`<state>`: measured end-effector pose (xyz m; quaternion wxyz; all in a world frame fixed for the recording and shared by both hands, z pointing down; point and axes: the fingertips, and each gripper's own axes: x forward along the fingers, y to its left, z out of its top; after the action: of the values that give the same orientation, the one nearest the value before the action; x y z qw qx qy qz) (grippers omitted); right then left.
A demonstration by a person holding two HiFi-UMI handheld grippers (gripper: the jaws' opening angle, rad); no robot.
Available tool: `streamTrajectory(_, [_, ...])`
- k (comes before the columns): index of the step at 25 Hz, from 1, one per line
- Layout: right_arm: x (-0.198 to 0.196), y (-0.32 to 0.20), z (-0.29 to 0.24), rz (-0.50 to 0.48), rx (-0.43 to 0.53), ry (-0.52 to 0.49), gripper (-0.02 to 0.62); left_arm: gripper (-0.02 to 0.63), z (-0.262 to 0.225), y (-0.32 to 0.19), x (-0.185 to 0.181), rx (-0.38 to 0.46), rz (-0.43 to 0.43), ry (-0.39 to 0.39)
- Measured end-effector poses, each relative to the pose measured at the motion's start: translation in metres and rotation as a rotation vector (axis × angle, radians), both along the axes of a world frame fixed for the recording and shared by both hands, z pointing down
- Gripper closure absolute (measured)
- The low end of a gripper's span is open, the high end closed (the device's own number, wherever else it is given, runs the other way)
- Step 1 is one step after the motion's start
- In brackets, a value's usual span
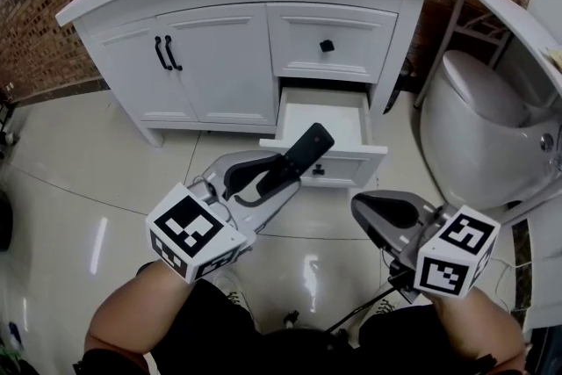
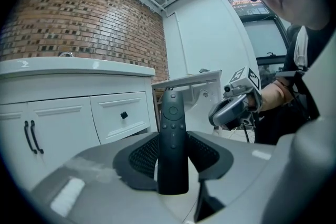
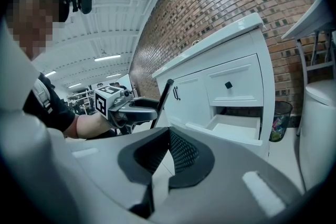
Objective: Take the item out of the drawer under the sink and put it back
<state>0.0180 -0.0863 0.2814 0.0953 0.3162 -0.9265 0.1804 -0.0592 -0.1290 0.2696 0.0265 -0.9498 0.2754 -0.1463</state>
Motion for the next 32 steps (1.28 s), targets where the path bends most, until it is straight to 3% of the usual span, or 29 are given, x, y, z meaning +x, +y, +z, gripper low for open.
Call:
streamTrajectory(7, [0.000,-0.002,-0.001,-0.012,0.002,-0.005,0.592,0.439,0.001,-0.035,-0.005,0.062,-0.030,-0.119])
streamTrajectory(16, [0.002,-0.006,0.002,-0.022,-0.018,-0.022,0.592,0.439,0.008,-0.085,0.018,0.127,-0.018,-0.270])
streamTrajectory(25, [-0.003,-0.007,0.007,-0.069,-0.026,-0.013,0.592,0.439,0.028,-0.131,0.049,0.135,0.000,-0.350])
streamTrajectory(32, [-0.004,-0.006,0.011,-0.109,-0.047,-0.017,0.592,0.439,0.060,-0.163,0.062,0.090,0.004,-0.390])
